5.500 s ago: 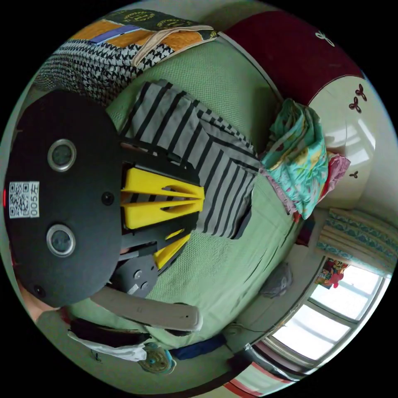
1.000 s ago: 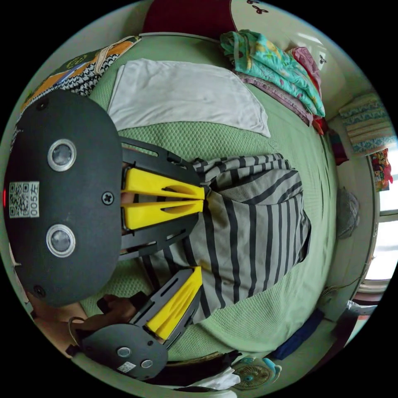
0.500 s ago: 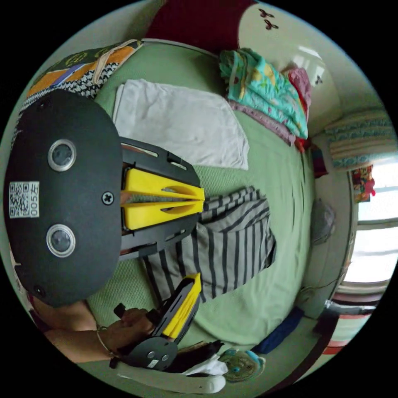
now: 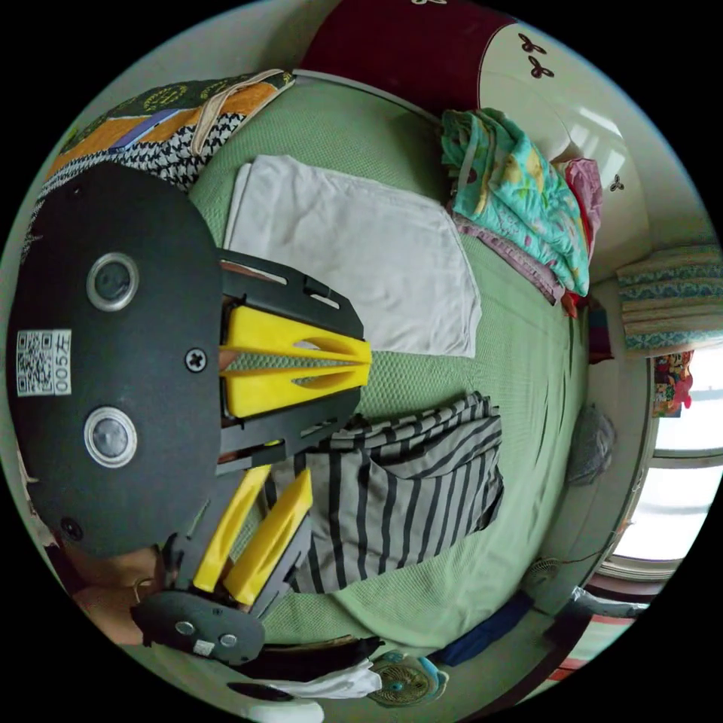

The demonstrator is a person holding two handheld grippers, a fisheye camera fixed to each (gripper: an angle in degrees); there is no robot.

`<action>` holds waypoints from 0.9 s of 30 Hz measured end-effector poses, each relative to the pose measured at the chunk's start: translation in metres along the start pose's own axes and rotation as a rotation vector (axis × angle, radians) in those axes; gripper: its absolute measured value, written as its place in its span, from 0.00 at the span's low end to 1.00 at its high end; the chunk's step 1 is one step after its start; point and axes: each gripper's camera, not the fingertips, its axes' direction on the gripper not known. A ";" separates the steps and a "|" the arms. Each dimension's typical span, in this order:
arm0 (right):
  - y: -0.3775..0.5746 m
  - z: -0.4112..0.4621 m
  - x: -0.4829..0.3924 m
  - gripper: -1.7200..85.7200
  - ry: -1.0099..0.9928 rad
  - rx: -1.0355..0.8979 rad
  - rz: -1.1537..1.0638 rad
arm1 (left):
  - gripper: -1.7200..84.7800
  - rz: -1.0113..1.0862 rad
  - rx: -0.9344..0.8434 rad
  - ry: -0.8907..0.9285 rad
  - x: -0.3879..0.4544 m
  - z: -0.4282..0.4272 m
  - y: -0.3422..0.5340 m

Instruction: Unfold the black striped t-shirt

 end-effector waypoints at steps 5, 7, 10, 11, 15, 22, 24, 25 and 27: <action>0.000 0.028 -0.007 0.12 0.099 -0.137 0.001 | 0.02 0.011 0.013 -0.026 -0.005 -0.004 -0.003; 0.001 0.028 -0.008 0.10 0.105 -0.134 0.000 | 0.02 0.020 0.015 -0.038 -0.006 -0.004 -0.004; 0.002 0.013 0.004 0.06 0.057 -0.107 0.076 | 0.02 0.023 -0.004 -0.025 -0.009 -0.001 -0.007; 0.003 0.009 0.006 0.05 0.044 -0.095 0.091 | 0.02 0.021 -0.016 -0.020 -0.011 0.000 -0.009; 0.008 -0.015 0.021 0.02 0.017 -0.019 0.152 | 0.02 0.030 -0.042 -0.019 -0.012 0.004 -0.014; 0.019 -0.056 0.044 0.01 0.057 0.096 0.248 | 0.02 0.072 -0.054 0.001 -0.009 0.006 -0.020; 0.023 -0.061 0.049 0.01 0.042 0.105 0.276 | 0.02 0.048 -0.083 0.012 -0.013 0.012 -0.025; 0.025 -0.062 0.051 0.01 0.039 0.102 0.287 | 0.02 0.043 -0.088 0.023 -0.013 0.013 -0.026; 0.027 -0.065 0.051 0.01 0.046 0.108 0.290 | 0.02 0.034 -0.097 0.085 -0.015 0.015 -0.030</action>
